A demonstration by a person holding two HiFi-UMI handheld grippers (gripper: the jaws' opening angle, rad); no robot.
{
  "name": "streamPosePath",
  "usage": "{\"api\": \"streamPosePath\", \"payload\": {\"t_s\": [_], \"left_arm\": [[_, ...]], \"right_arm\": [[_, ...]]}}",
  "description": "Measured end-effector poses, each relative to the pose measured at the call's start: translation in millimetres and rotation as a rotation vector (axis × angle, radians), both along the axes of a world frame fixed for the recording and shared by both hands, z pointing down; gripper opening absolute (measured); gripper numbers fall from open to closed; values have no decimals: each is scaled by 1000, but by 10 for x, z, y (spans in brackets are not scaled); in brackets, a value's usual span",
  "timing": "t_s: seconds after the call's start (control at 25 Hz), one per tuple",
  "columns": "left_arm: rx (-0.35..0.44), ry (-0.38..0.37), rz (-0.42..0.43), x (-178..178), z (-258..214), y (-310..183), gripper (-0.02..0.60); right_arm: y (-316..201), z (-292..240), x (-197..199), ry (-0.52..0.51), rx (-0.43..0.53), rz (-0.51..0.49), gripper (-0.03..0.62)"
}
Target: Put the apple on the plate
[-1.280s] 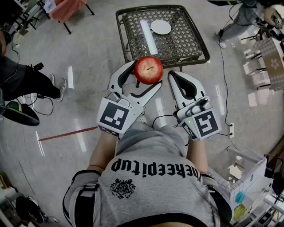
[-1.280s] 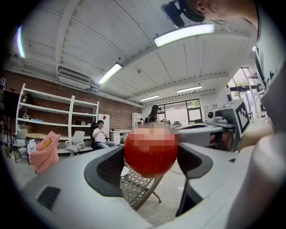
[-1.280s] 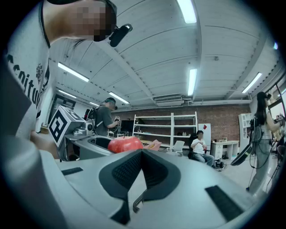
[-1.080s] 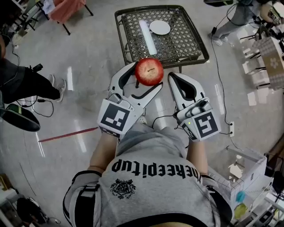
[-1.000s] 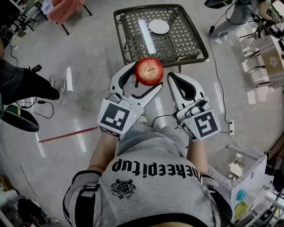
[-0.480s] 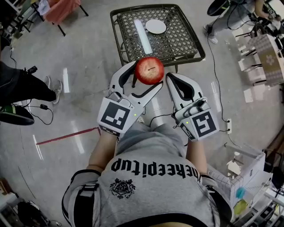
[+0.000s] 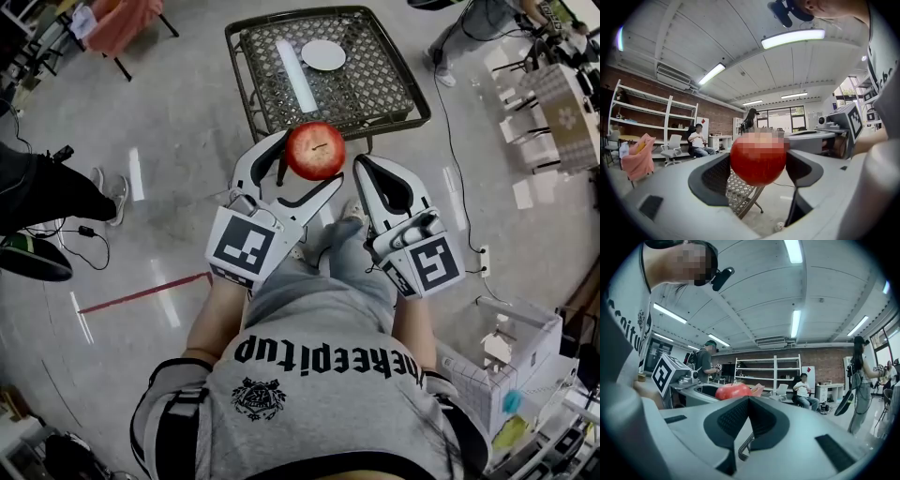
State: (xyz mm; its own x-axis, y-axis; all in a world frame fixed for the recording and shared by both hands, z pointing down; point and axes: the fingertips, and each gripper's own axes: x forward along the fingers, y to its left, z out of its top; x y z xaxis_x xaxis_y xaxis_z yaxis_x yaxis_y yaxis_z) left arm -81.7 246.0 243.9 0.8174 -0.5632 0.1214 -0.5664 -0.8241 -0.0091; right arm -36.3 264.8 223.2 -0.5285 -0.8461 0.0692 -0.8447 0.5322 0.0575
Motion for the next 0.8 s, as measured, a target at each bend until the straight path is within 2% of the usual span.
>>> {"api": "streamPosePath", "payload": {"t_s": [0.2,0.8], "left_arm": [[14,-4,-24,8,-17,-137,407],[12,-31,-92,358,-10,-985,408]], "right_arm": [[-121,-17,17,7,10,-26,8],[-1065,1,355,-10,13,-101,8]]}}
